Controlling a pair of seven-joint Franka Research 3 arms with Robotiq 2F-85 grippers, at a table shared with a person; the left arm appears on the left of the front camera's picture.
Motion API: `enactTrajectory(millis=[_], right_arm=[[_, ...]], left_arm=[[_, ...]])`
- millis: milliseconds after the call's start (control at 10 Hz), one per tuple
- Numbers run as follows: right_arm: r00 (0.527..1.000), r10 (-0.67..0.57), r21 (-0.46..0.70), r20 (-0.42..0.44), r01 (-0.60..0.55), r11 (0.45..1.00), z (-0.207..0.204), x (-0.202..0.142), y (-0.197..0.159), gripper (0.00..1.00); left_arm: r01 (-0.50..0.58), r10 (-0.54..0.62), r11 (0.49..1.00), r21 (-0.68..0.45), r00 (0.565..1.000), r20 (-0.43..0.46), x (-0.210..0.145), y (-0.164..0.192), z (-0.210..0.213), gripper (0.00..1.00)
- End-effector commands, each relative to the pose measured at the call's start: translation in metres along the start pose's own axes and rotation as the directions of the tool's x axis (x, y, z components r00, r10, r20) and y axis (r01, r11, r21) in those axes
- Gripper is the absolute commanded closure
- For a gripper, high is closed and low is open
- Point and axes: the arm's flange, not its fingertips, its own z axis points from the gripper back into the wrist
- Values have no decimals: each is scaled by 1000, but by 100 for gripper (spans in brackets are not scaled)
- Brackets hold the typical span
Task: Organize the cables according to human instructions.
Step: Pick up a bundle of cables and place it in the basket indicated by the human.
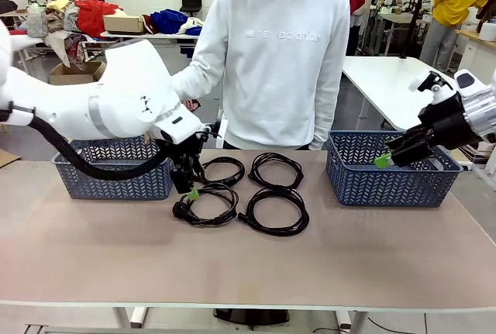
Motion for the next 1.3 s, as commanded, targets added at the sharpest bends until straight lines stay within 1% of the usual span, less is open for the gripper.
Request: enactTrajectory(millis=[0, 200, 300, 800, 900, 1000, 1200], right_arm=[[999, 22, 15, 26, -22, 1000, -1, 0, -5, 0], [999, 22, 15, 26, -22, 1000, -1, 0, -5, 0], [999, 22, 15, 26, -22, 1000, -1, 0, -5, 0], [999, 22, 15, 26, -22, 1000, -1, 0, -5, 0], [999, 22, 15, 26, -22, 1000, -1, 0, -5, 0], [999, 22, 15, 26, -22, 1000, -1, 0, -5, 0], [999, 22, 15, 26, -22, 1000, -1, 0, -5, 0]], left_arm=[[12, -11, 1000, 10, 999, -42, -3, 6, -8, 0], [5, -5, 1000, -2, 999, -46, -5, 6, -15, 0], [2, -2, 1000, -12, 1000, -23, -3, 3, -15, 0], [5, -5, 1000, -15, 1000, -28, -1, 3, -18, 0], [22, -24, 999, -31, 997, -74, -3, -3, -32, 0], [29, -32, 999, -34, 995, -95, -2, -3, -37, 0], [48, -54, 997, -60, 993, -109, 2, -1, -55, 0]])
